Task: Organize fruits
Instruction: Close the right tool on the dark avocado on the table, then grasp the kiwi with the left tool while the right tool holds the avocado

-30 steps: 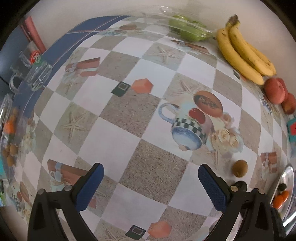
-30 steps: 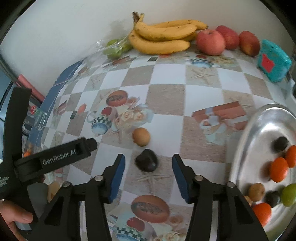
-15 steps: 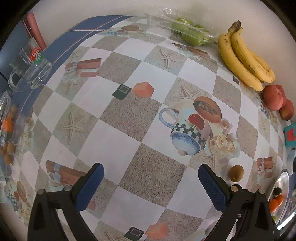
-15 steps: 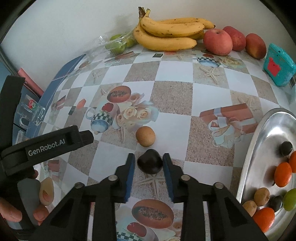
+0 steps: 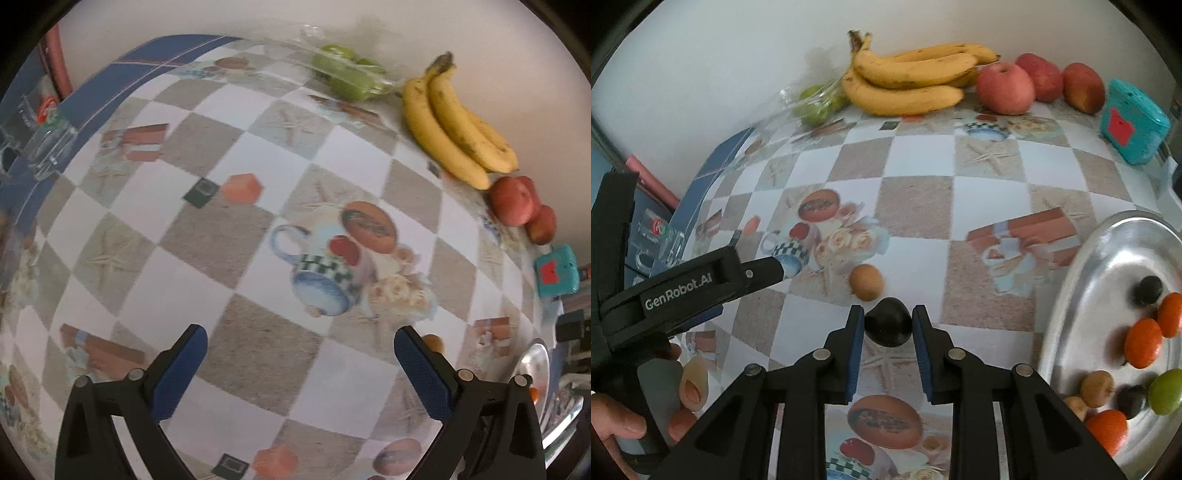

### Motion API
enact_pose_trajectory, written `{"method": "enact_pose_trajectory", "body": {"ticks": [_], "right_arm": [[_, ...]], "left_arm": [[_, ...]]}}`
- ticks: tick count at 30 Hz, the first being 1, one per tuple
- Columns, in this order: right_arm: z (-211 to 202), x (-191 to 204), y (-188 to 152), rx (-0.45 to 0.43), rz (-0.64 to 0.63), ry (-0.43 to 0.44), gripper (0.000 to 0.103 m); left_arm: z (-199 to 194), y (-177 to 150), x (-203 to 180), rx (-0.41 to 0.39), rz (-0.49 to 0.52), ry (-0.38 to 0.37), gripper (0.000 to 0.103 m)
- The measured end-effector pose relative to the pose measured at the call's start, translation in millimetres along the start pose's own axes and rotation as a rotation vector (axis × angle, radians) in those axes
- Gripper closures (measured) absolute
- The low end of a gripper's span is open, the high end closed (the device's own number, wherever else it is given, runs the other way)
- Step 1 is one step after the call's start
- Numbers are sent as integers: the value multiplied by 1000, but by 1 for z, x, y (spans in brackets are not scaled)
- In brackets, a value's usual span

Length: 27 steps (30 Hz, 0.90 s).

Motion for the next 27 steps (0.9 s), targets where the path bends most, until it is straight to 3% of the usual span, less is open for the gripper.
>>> {"method": "enact_pose_trajectory", "body": {"ticks": [4, 8, 11, 16, 18, 27], "right_arm": [[-11, -11, 2, -20, 38, -4, 75], [-22, -21, 4, -44, 69, -7, 75], [-30, -26, 5, -63, 89, -5, 75], [-38, -29, 6, -82, 105, -1, 75], [-40, -29, 5, -84, 105, -2, 75], [-41, -28, 4, -83, 95, -3, 75]], "left_arm": [[-3, -2, -17, -20, 34, -66, 5], [-3, -6, -34, -31, 79, -114, 23], [-2, -11, -48, -24, 105, -164, 29], [-1, -16, -63, -27, 144, -216, 52], [1, -17, -69, -24, 158, -230, 60], [4, -24, -83, -12, 204, -247, 77]]}}
Point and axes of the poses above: each gripper's, at about its wrist camera, not at the fingertips, and z roughly the way its jaws point, x to its left, y to its top, the point moved 3 cm from there along z, roughly the way its jaws point, and after that the axes turned 14 degrees about y, right-handed, at the moved point
